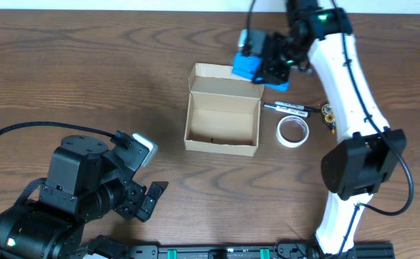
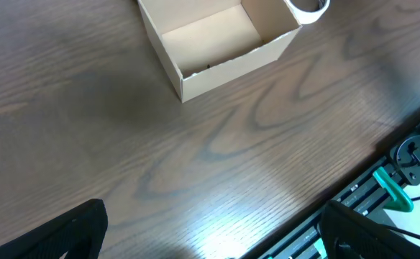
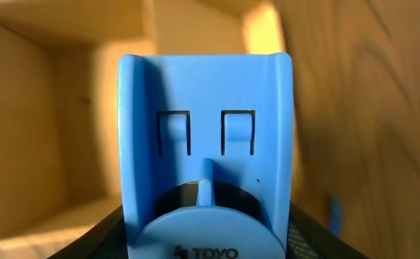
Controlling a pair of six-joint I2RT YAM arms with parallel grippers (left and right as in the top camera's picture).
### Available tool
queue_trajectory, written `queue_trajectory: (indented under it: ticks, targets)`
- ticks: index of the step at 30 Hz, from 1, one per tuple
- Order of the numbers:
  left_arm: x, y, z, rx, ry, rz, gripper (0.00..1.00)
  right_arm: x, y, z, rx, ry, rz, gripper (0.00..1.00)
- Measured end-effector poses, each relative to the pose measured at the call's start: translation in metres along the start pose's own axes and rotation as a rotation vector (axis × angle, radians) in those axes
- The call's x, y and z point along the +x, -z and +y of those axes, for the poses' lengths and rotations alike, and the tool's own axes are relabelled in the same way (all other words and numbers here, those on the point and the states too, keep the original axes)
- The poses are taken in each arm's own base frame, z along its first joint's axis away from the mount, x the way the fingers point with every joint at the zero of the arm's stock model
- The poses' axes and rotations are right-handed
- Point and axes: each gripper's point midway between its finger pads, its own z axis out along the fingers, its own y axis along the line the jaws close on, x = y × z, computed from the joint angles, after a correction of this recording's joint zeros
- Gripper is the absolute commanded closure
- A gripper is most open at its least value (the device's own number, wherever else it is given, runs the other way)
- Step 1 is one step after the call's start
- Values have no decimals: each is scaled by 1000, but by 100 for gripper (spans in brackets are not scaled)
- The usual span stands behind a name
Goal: Pack container
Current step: 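Carry the eraser left and lower it into the box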
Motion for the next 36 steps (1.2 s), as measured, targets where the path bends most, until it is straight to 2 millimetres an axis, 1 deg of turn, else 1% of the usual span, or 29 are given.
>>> queue_trajectory:
  ticks: [3,9,12,14,16,22,29,36]
  targets:
    - [0,0,0,0,0,0,5,-22,-11,24,-53,38,-8,63]
    - [0,0,0,0,0,0,5,-53,-27,67,-123,89,19,64]
    - [0,0,0,0,0,0,5,-61,-33,79,-123,101,46,64]
    - [0,0,0,0,0,0,5,-63,-36,83,-125,99,55,64]
    - [0,0,0,0,0,0,5,-61,-39,86,-133,85,65,62]
    - [0,0,0,0,0,0,5,-41,-56,100,-196,45,116,62]
    - [0,0,0,0,0,0,5,-35,-67,108,-222,45,131,62]
    - [0,0,0,0,0,0,5,-22,-88,113,-236,41,146,62]
